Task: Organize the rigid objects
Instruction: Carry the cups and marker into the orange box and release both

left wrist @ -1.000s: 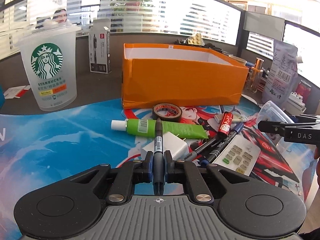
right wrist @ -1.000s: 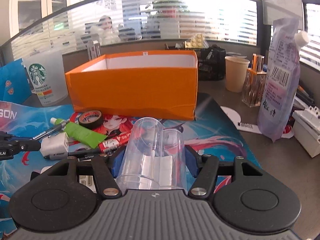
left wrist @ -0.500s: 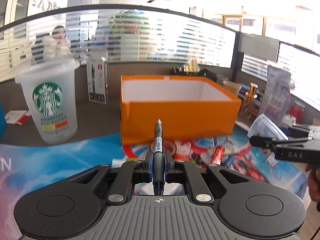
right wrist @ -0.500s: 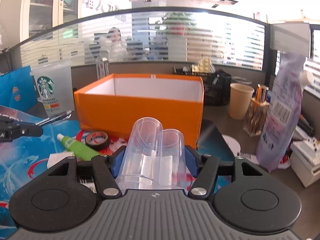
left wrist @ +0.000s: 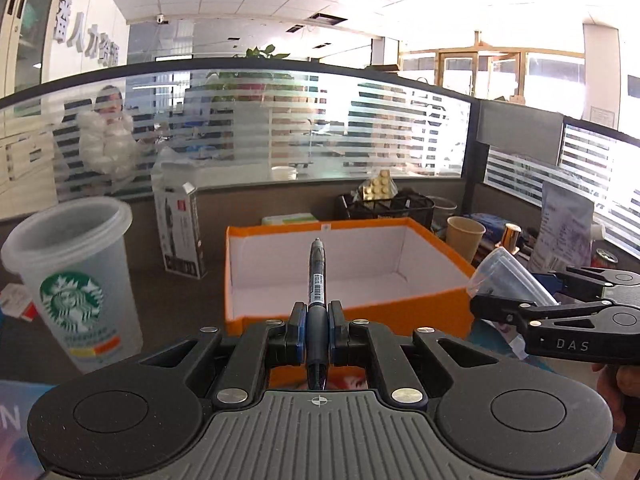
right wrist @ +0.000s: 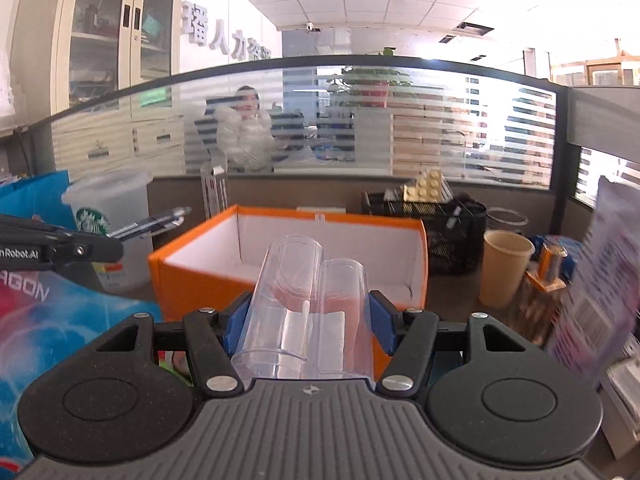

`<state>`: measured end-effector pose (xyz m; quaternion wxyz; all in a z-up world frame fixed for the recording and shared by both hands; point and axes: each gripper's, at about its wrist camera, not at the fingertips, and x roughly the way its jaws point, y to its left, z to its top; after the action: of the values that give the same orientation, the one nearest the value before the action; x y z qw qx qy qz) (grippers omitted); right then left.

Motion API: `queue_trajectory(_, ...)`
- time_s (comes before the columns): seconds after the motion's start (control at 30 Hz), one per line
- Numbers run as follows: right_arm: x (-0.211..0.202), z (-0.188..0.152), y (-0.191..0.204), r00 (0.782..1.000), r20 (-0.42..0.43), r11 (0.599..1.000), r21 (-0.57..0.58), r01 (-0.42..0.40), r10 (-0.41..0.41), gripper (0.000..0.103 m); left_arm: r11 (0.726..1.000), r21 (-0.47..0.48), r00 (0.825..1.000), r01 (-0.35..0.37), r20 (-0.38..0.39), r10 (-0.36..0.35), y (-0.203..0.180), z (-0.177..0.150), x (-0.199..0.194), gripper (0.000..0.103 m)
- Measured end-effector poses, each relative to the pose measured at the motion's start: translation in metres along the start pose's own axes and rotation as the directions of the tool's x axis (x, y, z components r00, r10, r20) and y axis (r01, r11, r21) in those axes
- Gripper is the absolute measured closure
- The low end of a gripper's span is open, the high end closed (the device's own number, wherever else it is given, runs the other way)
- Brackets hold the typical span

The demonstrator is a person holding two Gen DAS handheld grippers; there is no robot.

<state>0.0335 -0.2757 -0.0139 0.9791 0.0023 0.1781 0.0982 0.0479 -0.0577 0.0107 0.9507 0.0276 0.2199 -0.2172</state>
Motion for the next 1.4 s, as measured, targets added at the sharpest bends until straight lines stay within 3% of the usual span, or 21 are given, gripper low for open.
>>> queue_trajectory(0.23, 0.035, 0.037, -0.013, 1.0, 0.005, 1.0, 0.011, -0.01, 0.01, 0.045, 1.0, 0.023, 1.0, -0.004, -0.011, 0.004, -0.002, 0.035, 0.036, 0.094)
queue_trajectory(0.37, 0.069, 0.059, -0.025, 0.999, -0.04, 0.999, 0.034, -0.025, 0.026, 0.045, 1.0, 0.015, 0.999, -0.012, -0.043, 0.013, 0.001, 0.051, 0.073, 0.094)
queue_trajectory(0.7, 0.146, 0.051, -0.026, 0.978, -0.206, 1.0, 0.006, -0.012, 0.013, 0.045, 0.998, -0.05, 0.98, -0.047, -0.197, 0.037, 0.015, 0.032, 0.157, 0.094)
queue_trajectory(1.4, 0.204, 0.039, -0.029, 0.891, -0.453, 1.0, -0.002, -0.006, 0.005, 0.044, 0.998, -0.02, 0.968, -0.065, -0.244, 0.058, 0.01, 0.035, 0.19, 0.094)
